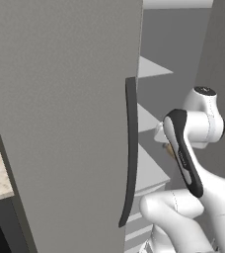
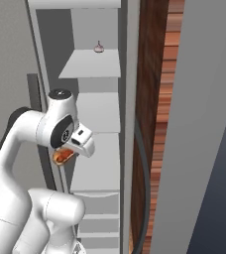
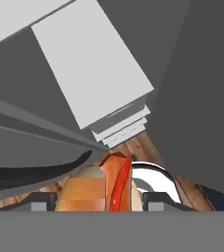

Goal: Store the hot dog in the freezer for long-term storage. Close the freezer door after placing the cooked food.

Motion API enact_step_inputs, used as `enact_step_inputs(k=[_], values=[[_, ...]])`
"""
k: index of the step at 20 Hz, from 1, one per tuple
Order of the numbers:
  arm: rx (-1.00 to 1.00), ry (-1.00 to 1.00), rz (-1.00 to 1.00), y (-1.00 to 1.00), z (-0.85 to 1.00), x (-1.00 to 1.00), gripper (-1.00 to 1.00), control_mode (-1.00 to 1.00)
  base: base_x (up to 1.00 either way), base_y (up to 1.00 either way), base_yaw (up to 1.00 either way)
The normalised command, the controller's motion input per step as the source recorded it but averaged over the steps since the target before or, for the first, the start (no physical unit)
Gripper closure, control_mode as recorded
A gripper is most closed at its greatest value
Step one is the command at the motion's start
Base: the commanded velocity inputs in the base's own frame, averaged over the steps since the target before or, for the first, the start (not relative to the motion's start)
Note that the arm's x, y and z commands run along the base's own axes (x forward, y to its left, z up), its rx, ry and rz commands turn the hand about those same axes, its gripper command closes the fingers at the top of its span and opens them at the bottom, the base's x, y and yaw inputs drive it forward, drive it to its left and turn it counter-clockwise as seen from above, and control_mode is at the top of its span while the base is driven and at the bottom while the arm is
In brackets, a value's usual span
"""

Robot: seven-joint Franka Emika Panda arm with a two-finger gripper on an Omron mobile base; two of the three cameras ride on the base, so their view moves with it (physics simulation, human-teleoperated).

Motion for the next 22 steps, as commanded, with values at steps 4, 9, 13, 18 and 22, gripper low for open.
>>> enact_step_inputs(k=[4, 9, 13, 18, 22], values=[[0.0, -0.1, 0.15, 0.0, 0.0, 0.36, 1.0, -1.0, 0.0, 0.0, 0.0], [0.0, -0.11, 0.12, -0.01, -0.05, 0.54, 1.0, -1.0, 0.0, 0.0, 0.0], [-0.03, -0.17, 0.06, 0.0, -0.13, 0.47, 1.0, -1.0, 0.0, 0.0, 0.0], [-0.04, -0.17, 0.02, 0.0, -0.1, 0.45, 1.0, -1.0, 0.0, 0.0, 0.0], [-0.03, -0.06, 0.0, 0.0, -0.02, 0.55, 1.0, -1.0, 0.0, 0.0, 0.0]])
